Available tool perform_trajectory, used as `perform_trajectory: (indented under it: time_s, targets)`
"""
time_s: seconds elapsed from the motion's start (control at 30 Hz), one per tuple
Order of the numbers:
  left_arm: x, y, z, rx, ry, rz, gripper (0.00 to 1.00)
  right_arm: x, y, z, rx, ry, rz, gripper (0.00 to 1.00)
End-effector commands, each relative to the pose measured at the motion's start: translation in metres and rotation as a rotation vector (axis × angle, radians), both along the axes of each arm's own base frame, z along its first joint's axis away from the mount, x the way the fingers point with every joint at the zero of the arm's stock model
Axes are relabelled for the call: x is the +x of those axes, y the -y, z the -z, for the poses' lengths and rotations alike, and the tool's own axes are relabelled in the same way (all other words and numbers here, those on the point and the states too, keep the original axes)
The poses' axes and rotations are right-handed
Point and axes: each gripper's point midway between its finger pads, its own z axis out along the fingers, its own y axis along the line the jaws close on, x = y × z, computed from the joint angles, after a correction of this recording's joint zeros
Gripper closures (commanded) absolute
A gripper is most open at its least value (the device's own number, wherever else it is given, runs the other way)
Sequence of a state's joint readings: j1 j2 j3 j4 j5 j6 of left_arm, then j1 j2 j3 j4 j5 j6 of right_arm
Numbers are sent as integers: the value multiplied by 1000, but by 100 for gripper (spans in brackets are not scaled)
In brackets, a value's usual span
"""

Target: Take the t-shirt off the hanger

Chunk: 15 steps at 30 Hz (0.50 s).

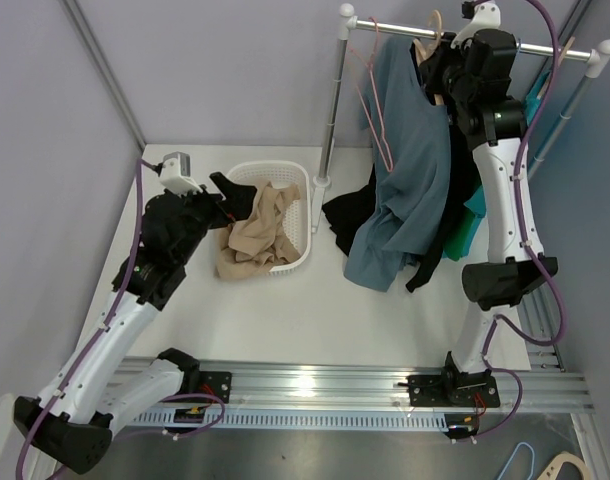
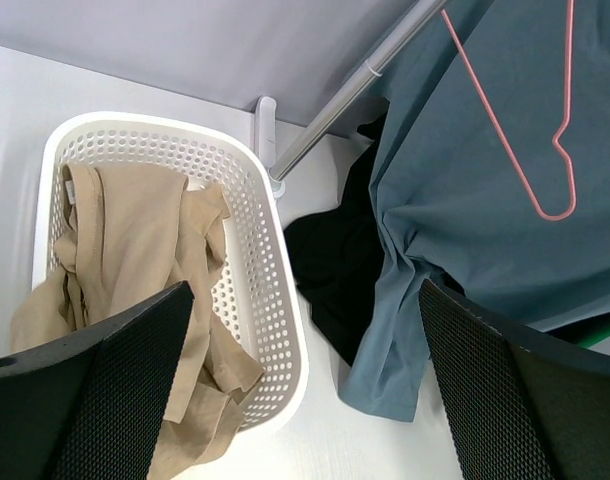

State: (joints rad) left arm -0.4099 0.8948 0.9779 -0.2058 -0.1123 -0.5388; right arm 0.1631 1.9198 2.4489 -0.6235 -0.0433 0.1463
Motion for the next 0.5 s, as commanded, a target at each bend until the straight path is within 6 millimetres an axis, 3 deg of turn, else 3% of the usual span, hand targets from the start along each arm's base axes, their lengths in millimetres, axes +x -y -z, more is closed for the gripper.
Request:
perform_trajectory:
  time_s: [0.0, 0.13, 0.27, 0.43, 0.47]
  targets:
    - [-1, 0, -17, 13, 50, -5, 0, -38, 4, -62, 43, 142, -11, 100]
    - [-3, 5, -20, 62, 64, -4, 0, -58, 7, -48, 72, 84, 2, 100]
    - [-15, 24, -32, 129, 113, 26, 0, -88, 5, -45, 103, 96, 33, 100]
    - [-29, 40, -41, 166, 161, 78, 1, -129, -13, -45, 109, 95, 73, 100]
    - [-36, 49, -43, 169, 175, 112, 0, -132, -15, -35, 101, 67, 93, 100]
